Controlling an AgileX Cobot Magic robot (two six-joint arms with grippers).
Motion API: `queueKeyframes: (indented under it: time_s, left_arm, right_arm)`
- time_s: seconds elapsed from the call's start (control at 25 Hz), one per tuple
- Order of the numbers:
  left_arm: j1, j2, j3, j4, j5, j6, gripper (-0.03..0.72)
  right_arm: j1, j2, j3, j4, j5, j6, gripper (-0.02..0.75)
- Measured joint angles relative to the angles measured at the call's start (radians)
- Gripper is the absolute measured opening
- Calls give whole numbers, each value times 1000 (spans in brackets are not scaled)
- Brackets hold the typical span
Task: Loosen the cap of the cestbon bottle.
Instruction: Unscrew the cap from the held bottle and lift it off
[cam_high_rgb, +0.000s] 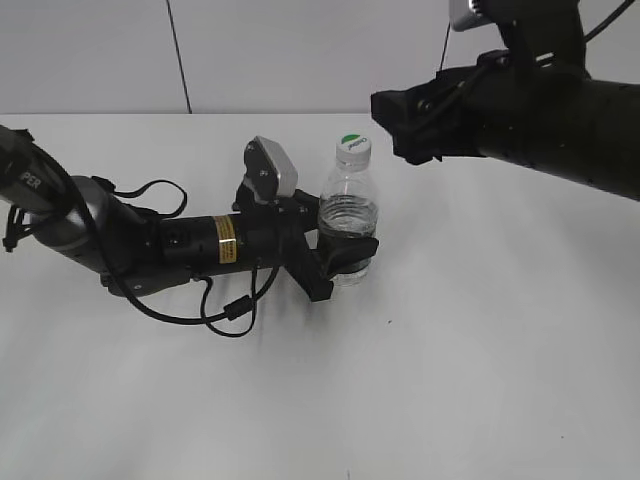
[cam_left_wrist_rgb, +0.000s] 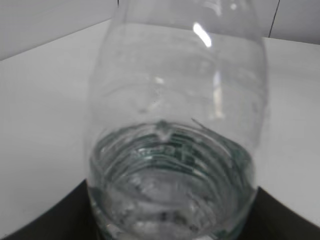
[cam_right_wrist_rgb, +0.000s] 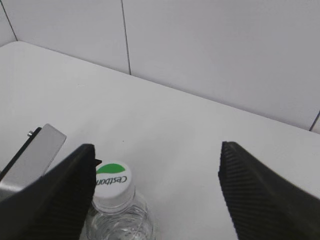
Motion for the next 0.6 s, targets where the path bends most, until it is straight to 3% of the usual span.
queueKeyframes:
  time_s: [0.12, 0.4, 0.6]
  left_arm:
    - [0, 0, 0, 0, 0, 0, 412]
    - [0, 0, 0, 0, 1, 0, 412]
    - [0, 0, 0, 0, 1, 1, 412]
  right_arm:
    - [0, 4, -12, -67, 31, 70, 586]
    - [0, -4, -264, -145, 487, 108, 586]
    - [0, 29, -445, -100, 797, 37, 586]
